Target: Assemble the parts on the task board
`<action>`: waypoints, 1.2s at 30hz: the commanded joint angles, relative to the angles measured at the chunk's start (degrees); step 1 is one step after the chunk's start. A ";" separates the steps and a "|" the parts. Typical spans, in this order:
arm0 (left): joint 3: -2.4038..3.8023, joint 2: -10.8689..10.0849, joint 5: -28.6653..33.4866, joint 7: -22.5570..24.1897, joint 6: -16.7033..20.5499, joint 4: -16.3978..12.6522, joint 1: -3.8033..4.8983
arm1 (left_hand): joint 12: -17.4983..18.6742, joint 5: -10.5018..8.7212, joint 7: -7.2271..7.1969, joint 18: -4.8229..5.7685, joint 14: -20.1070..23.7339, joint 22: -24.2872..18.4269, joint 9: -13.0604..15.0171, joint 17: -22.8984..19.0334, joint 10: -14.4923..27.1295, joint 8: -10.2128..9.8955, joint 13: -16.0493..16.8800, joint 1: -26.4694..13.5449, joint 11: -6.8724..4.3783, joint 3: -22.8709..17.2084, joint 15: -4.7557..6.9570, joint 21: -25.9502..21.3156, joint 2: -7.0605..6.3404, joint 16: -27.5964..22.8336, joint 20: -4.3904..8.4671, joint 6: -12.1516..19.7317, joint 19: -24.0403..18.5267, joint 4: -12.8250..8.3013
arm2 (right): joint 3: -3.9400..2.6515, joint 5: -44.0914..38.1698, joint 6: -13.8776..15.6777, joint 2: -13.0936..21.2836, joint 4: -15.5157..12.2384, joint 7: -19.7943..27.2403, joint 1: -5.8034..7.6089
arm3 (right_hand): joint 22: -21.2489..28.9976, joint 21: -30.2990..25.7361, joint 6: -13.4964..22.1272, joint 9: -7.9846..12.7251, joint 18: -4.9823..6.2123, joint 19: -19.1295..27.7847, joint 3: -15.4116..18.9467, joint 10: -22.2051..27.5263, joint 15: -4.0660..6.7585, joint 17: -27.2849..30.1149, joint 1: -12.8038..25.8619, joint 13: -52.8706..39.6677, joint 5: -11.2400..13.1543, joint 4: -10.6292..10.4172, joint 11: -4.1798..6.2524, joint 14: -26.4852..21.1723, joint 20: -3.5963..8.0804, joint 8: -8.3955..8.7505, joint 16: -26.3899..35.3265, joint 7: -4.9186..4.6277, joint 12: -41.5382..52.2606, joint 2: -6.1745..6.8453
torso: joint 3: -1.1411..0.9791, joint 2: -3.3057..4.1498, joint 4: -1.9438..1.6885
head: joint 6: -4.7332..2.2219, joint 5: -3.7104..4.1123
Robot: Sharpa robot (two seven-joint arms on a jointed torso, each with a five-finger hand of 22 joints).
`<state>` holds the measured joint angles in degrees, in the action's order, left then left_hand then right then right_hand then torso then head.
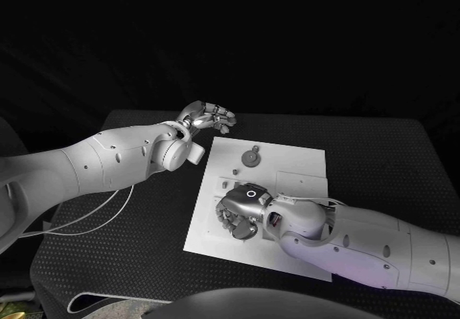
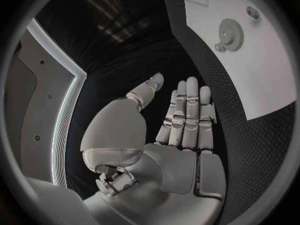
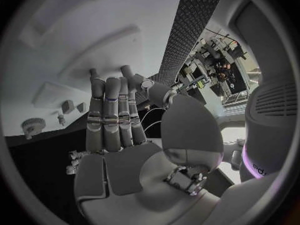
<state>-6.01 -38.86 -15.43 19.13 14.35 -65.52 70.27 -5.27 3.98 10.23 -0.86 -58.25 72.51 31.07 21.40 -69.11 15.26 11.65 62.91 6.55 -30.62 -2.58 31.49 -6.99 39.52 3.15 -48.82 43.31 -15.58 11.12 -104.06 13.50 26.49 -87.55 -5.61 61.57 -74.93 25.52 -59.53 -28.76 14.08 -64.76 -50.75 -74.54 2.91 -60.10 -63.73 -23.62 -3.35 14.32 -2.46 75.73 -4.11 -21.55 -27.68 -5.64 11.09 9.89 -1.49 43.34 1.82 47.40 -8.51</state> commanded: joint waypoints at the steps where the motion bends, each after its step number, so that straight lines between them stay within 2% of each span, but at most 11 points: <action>1: 0.04 0.10 0.29 0.33 -0.62 -0.21 0.09 | 0.04 -0.34 -0.03 -0.58 -0.13 0.08 0.06 0.07 0.33 0.11 -0.06 -0.56 0.03 0.09 -0.37 -0.33 0.17 -0.30 -0.38 0.44 0.01 0.37 | 0.22 -0.58 -1.86 -0.03 0.17 -0.43 -0.16 | -1.32 0.33 -0.31 -0.60 0.92 0.50 -0.08 0.07 0.16 -0.11 0.64 -0.25 -0.97 0.38 -0.12 0.00 -0.05 -0.08 -0.13 -0.12 -0.21 -0.13 | 0.00 -0.01 0.04 | 0.01 0.00; 4: 0.04 0.04 0.29 0.32 -0.60 -0.20 0.09 | 0.04 -0.35 -0.03 -0.58 -0.13 0.09 0.06 0.08 0.34 0.11 -0.06 -0.57 0.03 0.10 -0.37 -0.34 0.16 -0.32 -0.39 0.45 0.00 0.37 | 0.23 0.05 -1.67 0.08 0.30 -0.44 -0.15 | -1.28 0.51 -0.10 -0.68 0.92 0.86 0.42 0.41 0.05 -0.21 1.09 -0.61 -2.61 0.61 -0.26 -0.18 -0.14 0.20 0.04 -0.22 -0.53 0.24 | -0.03 -0.02 0.06 | 0.02 -0.01; 8: 0.04 -0.03 0.29 0.29 -0.56 -0.20 0.09 | 0.04 -0.35 -0.03 -0.58 -0.13 0.09 0.06 0.08 0.34 0.11 -0.07 -0.57 0.04 0.10 -0.37 -0.34 0.16 -0.32 -0.39 0.45 0.00 0.37 | 0.24 0.66 -0.75 0.25 0.39 -0.51 -0.15 | -1.27 0.54 0.01 -0.69 0.92 0.95 0.67 0.53 0.02 -0.21 1.25 -0.68 -3.14 0.65 -0.30 -0.23 -0.18 0.29 0.10 -0.27 -0.62 0.49 | -0.05 -0.01 0.08 | 0.02 -0.04; 9: 0.04 -0.04 0.29 0.29 -0.56 -0.21 0.09 | 0.04 -0.35 -0.03 -0.58 -0.12 0.09 0.06 0.09 0.34 0.11 -0.07 -0.57 0.04 0.10 -0.37 -0.34 0.15 -0.33 -0.39 0.45 0.00 0.38 | 0.24 1.06 -0.49 0.29 0.43 -0.51 -0.15 | -1.19 0.30 1.59 -0.37 0.88 1.61 2.00 2.17 -0.48 -0.06 2.57 -0.41 -5.26 0.37 -1.06 -0.87 -0.36 1.21 0.52 -0.92 -1.60 2.61 | -0.05 0.00 0.09 | 0.01 -0.04; 12: 0.04 -0.08 0.29 0.26 -0.59 -0.22 0.09 | 0.04 -0.35 -0.03 -0.58 -0.12 0.10 0.06 0.09 0.35 0.11 -0.07 -0.58 0.04 0.10 -0.37 -0.35 0.15 -0.34 -0.39 0.45 0.00 0.38 | 0.24 1.35 0.10 0.40 0.49 -0.51 -0.14 | -1.11 0.02 2.65 -0.18 0.84 2.27 2.75 3.21 -0.87 0.24 2.53 -0.36 -5.14 0.01 -1.45 -1.47 -0.55 1.86 1.07 -1.37 -2.27 3.54 | -0.04 -0.01 0.11 | -0.01 -0.05; 16: 0.04 -0.20 0.29 0.22 -0.59 -0.22 0.10 | 0.05 -0.35 -0.03 -0.58 -0.11 0.11 0.06 0.11 0.36 0.10 -0.07 -0.60 0.04 0.11 -0.38 -0.36 0.14 -0.36 -0.39 0.47 -0.01 0.39 | 0.24 1.83 0.88 0.49 0.54 -0.49 -0.14 | -1.10 -0.57 5.15 0.38 0.92 3.70 4.23 5.80 -1.78 0.77 1.90 -0.08 -4.75 -0.35 -2.48 -2.64 -1.27 3.35 2.03 -2.49 -3.91 4.97 | -0.09 -0.01 0.12 | -0.03 -0.05; 19: 0.04 -0.26 0.29 0.22 -0.59 -0.18 0.10 | 0.05 -0.36 -0.02 -0.58 -0.11 0.12 0.05 0.12 0.37 0.10 -0.08 -0.60 0.05 0.11 -0.38 -0.38 0.12 -0.37 -0.40 0.48 -0.01 0.40 | 0.24 2.12 1.81 0.57 0.51 -0.30 -0.14 | -1.19 -1.16 7.84 1.09 0.86 5.42 5.62 8.57 -2.88 1.13 1.50 0.37 -3.88 -0.29 -3.59 -4.35 -1.93 4.79 2.89 -3.67 -5.45 5.94 | -0.11 -0.01 0.12 | -0.08 0.02; 25: 0.04 -0.25 0.29 0.22 -0.67 -0.11 0.10 | 0.05 -0.36 -0.01 -0.57 -0.10 0.14 0.05 0.15 0.38 0.09 -0.09 -0.62 0.05 0.12 -0.39 -0.40 0.09 -0.40 -0.40 0.50 -0.02 0.41 | 0.24 2.32 3.73 0.86 0.20 -0.25 -0.13 | -1.16 -2.10 9.99 1.68 0.82 7.63 7.24 11.07 -3.84 1.61 0.97 0.96 -3.08 0.08 -4.65 -6.24 -2.85 5.69 3.87 -4.53 -6.70 6.77 | -0.09 -0.02 0.10 | -0.11 0.11; 33: 0.03 -0.35 0.29 0.18 -0.70 0.02 0.09 | 0.06 -0.36 -0.01 -0.57 -0.08 0.16 0.05 0.19 0.40 0.09 -0.09 -0.61 0.06 0.11 -0.40 -0.43 0.08 -0.45 -0.41 0.52 -0.04 0.41 | 0.20 3.55 5.38 2.73 -1.48 0.20 0.04 | -1.19 -2.23 10.17 1.74 0.84 7.98 7.47 11.26 -3.94 1.61 0.80 1.04 -3.03 0.23 -4.75 -6.49 -3.01 5.71 3.90 -4.60 -6.73 6.94 | -0.09 -0.02 0.09 | -0.31 0.35; 36: 0.03 -0.42 0.29 0.17 -0.83 0.14 0.09 | 0.05 -0.36 -0.01 -0.57 -0.07 0.17 0.05 0.20 0.40 0.09 -0.10 -0.60 0.06 0.11 -0.40 -0.44 0.08 -0.46 -0.41 0.52 -0.05 0.41 | 0.15 6.70 7.22 4.30 -2.76 1.56 0.62 | -1.23 -2.12 10.09 1.75 0.92 7.86 7.43 11.15 -3.89 1.55 0.53 1.06 -3.94 0.14 -4.70 -6.34 -3.08 5.59 3.72 -4.64 -6.60 6.88 | -0.07 -0.05 0.08 | -0.53 0.65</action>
<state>-6.01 -39.27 -15.42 18.99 14.30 -65.38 70.27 -5.27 3.98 10.23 -0.85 -58.25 72.60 31.05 21.54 -69.11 15.26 11.62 62.92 6.55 -30.47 -2.57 31.27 -6.98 39.30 3.15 -48.82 43.31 -15.43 11.34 -100.69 17.96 30.31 -89.75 -5.63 61.94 -75.05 23.50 -49.78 -27.06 14.53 -57.09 -43.63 -63.77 -0.91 -58.51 -62.98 -22.63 -7.01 14.63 -7.26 69.59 -7.25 -16.09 -24.06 -10.23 4.64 16.37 -1.59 43.31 1.92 47.05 -8.07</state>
